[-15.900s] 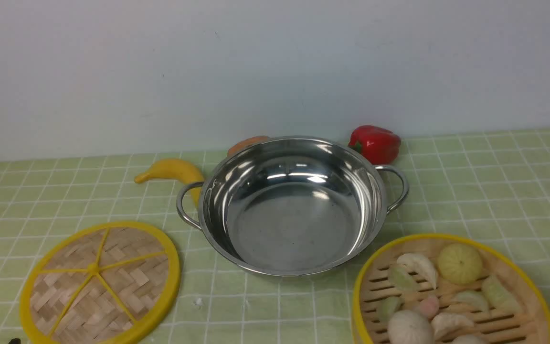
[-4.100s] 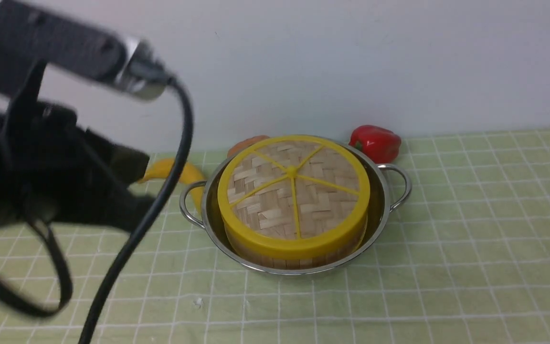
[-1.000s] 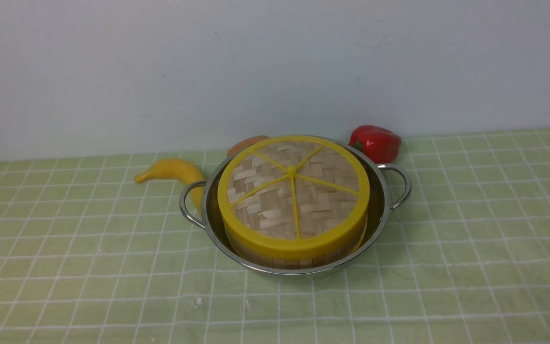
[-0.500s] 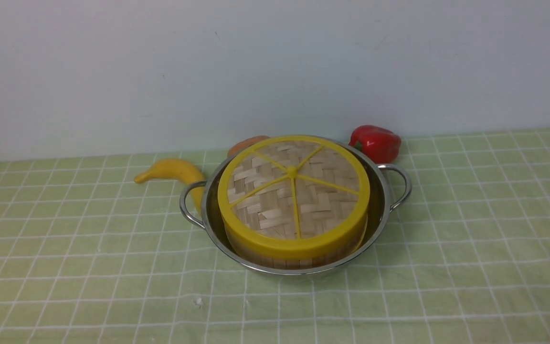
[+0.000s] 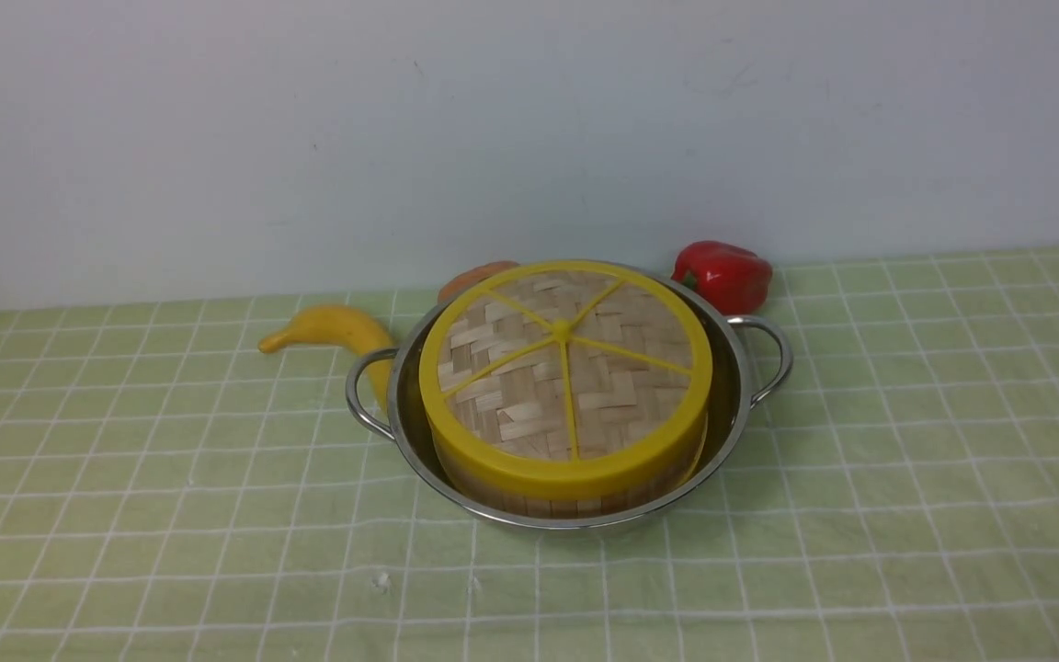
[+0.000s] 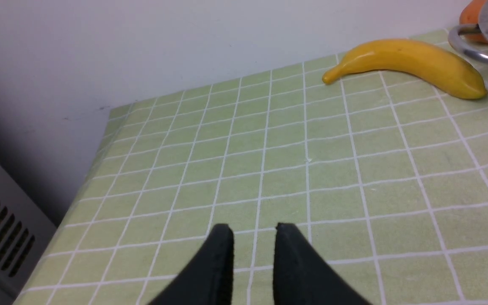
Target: Place the steamer in the pot on the green tablecloth, and put the lid on the steamer.
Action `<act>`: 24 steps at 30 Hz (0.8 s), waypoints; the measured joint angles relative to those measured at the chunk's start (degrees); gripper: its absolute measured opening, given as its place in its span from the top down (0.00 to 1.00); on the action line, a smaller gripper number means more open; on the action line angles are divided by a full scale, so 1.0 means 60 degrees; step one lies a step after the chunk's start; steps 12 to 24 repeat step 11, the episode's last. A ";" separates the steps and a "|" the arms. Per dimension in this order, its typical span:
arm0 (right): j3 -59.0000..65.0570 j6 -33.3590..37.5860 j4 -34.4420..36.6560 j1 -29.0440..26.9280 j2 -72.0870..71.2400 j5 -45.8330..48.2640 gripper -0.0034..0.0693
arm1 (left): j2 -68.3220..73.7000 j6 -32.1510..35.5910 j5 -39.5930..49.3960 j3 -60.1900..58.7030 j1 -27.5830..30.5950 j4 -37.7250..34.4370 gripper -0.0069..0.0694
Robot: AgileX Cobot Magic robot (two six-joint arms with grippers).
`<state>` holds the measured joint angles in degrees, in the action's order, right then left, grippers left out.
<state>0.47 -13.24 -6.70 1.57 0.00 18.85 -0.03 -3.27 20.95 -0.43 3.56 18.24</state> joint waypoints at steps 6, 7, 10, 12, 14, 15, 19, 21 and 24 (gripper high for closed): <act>0.0000 0.0000 0.0000 0.0000 0.0000 0.0000 0.62 | 0.0000 0.0000 0.0000 0.0000 0.0000 0.0000 0.70; 0.0000 0.0000 0.0000 0.0000 0.0000 0.0000 0.62 | 0.0000 0.0000 0.0000 0.0000 0.0000 0.0000 0.70; 0.0000 0.0000 0.0000 0.0000 0.0000 0.0000 0.62 | 0.0000 0.0000 0.0000 0.0000 0.0000 0.0000 0.69; 0.0000 0.0000 0.0000 0.0000 0.0000 0.0000 0.62 | 0.0000 0.0000 0.0000 0.0000 0.0000 0.0000 0.69; 0.0000 0.0000 0.0000 0.0000 0.0000 0.0000 0.62 | 0.0000 0.0000 0.0000 0.0000 0.0000 0.0000 0.69; 0.0000 0.0000 0.0000 0.0000 0.0000 0.0000 0.62 | 0.0000 0.0000 0.0000 0.0000 0.0000 0.0000 0.69; 0.0000 0.0000 0.0000 0.0000 0.0000 0.0000 0.62 | 0.0000 0.0000 0.0000 0.0000 0.0000 0.0000 0.69; 0.0000 0.0000 0.0000 0.0000 0.0000 0.0000 0.62 | 0.0000 0.0000 0.0000 0.0000 0.0000 0.0000 0.69; 0.0000 0.0000 0.0000 0.0000 0.0000 0.0000 0.62 | 0.0000 0.0000 0.0000 0.0000 0.0000 0.0000 0.69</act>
